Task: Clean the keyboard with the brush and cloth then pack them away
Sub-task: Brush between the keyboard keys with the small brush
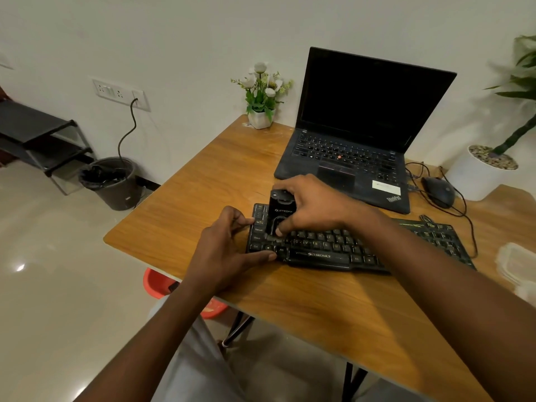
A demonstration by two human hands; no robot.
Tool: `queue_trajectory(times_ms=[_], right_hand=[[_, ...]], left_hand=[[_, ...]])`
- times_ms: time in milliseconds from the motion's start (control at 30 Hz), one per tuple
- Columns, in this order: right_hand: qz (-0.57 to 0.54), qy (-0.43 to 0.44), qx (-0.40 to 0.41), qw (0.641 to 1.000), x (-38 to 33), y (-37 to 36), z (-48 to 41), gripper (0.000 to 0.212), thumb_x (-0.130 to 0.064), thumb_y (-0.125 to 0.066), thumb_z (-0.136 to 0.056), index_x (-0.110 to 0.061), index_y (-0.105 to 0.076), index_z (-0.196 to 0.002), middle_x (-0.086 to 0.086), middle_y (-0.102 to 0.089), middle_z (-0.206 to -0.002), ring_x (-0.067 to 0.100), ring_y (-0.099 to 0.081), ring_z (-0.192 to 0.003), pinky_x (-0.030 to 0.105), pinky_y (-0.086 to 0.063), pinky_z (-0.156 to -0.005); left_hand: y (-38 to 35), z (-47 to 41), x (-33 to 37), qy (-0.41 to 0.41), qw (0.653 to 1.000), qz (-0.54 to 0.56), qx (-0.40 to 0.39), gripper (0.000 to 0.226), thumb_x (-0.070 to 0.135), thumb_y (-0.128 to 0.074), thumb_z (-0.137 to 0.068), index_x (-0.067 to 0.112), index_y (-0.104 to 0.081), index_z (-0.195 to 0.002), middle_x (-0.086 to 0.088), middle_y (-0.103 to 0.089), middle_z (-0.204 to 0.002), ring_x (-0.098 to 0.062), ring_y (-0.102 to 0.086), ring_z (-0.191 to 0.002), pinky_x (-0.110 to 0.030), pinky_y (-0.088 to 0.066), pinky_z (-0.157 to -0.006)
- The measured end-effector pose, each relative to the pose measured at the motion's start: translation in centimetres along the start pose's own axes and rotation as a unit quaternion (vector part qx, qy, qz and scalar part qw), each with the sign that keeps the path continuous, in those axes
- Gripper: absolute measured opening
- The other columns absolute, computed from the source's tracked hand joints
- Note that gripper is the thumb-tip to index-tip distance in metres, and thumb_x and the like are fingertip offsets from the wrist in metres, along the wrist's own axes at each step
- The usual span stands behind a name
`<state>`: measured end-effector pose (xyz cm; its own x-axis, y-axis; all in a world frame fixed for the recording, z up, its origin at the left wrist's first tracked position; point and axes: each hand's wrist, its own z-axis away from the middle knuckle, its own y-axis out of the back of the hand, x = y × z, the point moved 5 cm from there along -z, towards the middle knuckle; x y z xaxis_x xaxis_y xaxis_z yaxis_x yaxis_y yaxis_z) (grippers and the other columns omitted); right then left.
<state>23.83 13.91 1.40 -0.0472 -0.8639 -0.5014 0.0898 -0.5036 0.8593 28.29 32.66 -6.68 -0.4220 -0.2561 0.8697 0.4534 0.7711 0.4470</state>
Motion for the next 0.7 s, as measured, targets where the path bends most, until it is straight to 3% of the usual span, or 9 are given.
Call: queue_trajectory(times_ms=[100, 267, 433, 567, 700], right_hand=[[0.016, -0.022, 0.020, 0.999, 1.0, 0.9, 0.2, 0.047, -0.028, -0.095, -0.068, -0.025, -0.068, -0.106, -0.007, -0.074, -0.098, 0.010, -0.072, -0.087, 0.044, -0.065, -0.077], [0.000, -0.016, 0.043, 0.999, -0.2, 0.1, -0.7, 0.045, -0.028, -0.095, -0.068, -0.028, -0.067, -0.102, -0.008, -0.073, -0.094, 0.010, -0.073, -0.081, 0.044, -0.065, -0.071], [-0.007, 0.021, 0.010, 1.000, -2.4, -1.4, -0.7, 0.039, -0.025, -0.094, -0.070, -0.031, -0.062, -0.091, -0.007, -0.069, -0.088, 0.009, -0.067, -0.078, 0.032, -0.055, -0.062], [0.005, 0.007, -0.007, 1.000, -1.4, -0.7, 0.2, 0.040, -0.024, -0.094, -0.069, -0.027, -0.064, -0.095, -0.004, -0.072, -0.089, 0.012, -0.070, -0.078, 0.041, -0.062, -0.066], [0.010, -0.009, 0.032, 0.999, -0.6, 0.1, 0.1, 0.044, -0.029, -0.094, -0.066, -0.029, -0.066, -0.100, -0.007, -0.073, -0.094, 0.012, -0.072, -0.084, 0.047, -0.064, -0.074]], left_hand=[[0.0, 0.0, 0.0, -0.001, 1.000, -0.002, 0.001, 0.073, 0.047, -0.099, -0.054, 0.030, -0.046, -0.100, 0.015, -0.070, -0.119, 0.008, -0.062, -0.115, -0.031, -0.058, -0.095], [-0.1, 0.0, -0.1, -0.006, 1.000, -0.013, -0.004, 0.071, 0.050, -0.098, -0.055, 0.033, -0.045, -0.100, 0.017, -0.069, -0.118, 0.007, -0.063, -0.114, -0.030, -0.057, -0.094], [-0.2, 0.2, 0.2, -0.025, 0.999, -0.031, -0.002, 0.069, 0.046, -0.097, -0.061, 0.032, -0.045, -0.104, 0.015, -0.068, -0.102, 0.003, -0.064, -0.096, -0.017, -0.048, -0.072], [-0.1, 0.2, 0.3, -0.040, 0.998, -0.048, 0.001, 0.074, 0.052, -0.097, -0.060, 0.033, -0.043, -0.107, 0.016, -0.067, -0.115, 0.002, -0.064, -0.107, -0.029, -0.057, -0.086], [-0.1, 0.2, 0.2, -0.042, 0.997, -0.065, -0.010, 0.078, 0.058, -0.095, -0.058, 0.034, -0.042, -0.109, 0.017, -0.065, -0.121, 0.001, -0.063, -0.111, -0.036, -0.057, -0.091]])
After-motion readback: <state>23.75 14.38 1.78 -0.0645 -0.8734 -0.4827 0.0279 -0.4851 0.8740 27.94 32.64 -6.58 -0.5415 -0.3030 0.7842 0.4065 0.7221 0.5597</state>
